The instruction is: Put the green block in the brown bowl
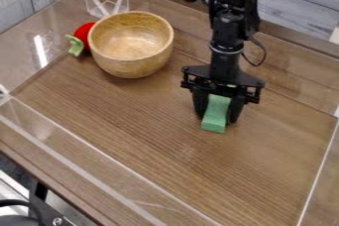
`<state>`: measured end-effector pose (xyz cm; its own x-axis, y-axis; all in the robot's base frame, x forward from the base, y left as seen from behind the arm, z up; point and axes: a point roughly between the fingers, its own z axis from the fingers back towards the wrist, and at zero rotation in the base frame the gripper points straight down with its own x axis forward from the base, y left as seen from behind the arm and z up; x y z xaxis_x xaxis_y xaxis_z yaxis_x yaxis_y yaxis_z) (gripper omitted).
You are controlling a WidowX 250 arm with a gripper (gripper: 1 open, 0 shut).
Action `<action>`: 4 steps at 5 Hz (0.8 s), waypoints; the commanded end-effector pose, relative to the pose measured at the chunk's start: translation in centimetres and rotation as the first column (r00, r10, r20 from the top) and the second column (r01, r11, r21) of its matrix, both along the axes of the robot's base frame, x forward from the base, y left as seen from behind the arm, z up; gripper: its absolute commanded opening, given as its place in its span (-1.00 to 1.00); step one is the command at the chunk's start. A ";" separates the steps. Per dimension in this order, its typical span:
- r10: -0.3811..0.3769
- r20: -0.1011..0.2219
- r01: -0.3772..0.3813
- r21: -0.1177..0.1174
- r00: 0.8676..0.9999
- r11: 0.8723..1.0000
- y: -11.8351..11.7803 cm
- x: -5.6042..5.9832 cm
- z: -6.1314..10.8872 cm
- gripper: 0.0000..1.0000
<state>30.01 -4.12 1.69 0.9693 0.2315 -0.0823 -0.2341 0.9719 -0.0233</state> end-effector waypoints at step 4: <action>-0.143 0.118 0.148 -0.029 0.983 0.989 1.4 0.6 4.2 -1.00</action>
